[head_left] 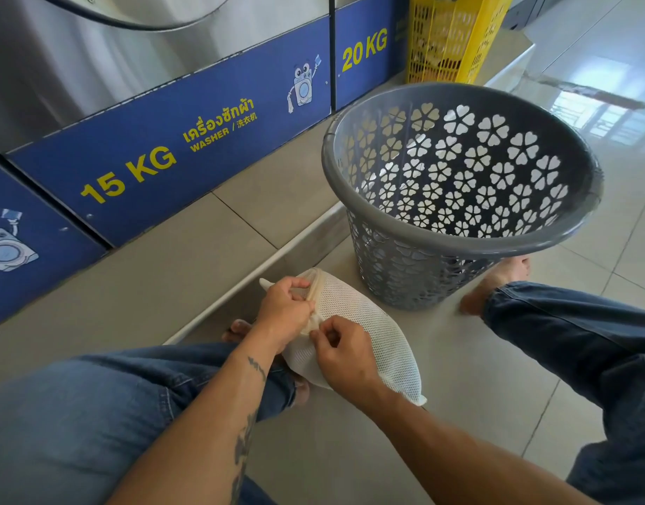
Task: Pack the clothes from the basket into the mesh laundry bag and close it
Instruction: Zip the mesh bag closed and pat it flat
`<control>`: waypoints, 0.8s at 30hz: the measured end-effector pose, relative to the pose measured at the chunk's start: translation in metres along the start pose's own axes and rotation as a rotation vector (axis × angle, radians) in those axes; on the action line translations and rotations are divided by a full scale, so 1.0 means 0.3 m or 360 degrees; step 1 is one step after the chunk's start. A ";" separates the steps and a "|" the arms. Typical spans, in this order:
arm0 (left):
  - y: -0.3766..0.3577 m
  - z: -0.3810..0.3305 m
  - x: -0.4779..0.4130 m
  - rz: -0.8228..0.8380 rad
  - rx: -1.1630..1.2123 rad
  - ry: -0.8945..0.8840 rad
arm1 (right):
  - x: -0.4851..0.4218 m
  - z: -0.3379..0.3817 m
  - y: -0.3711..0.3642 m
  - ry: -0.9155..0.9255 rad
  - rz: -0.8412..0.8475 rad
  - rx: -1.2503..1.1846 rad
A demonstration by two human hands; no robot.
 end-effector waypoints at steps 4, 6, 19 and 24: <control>0.004 -0.019 0.008 -0.0034 -0.0039 -0.0055 | -0.001 -0.011 -0.006 -0.0066 0.0020 0.0052; 0.012 -0.038 0.013 -0.0070 -0.0053 -0.0110 | 0.013 -0.038 -0.025 -0.0197 0.0066 0.0007; -0.016 -0.127 0.011 -0.0133 -0.1310 -0.0504 | -0.164 -0.155 0.185 -0.0065 0.0147 0.0628; -0.122 0.025 -0.032 0.0289 -0.1535 -0.0188 | -0.233 -0.361 0.233 -0.0488 0.0336 0.0021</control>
Point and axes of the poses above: each hand's wrist, its own x-axis away from the middle knuckle, its own y-axis out of the back of the hand, z = x × y, the point moved 9 cm from there along -x, towards the middle knuckle, and after that the axes turned 3 degrees about -y, right-handed, at the moved point
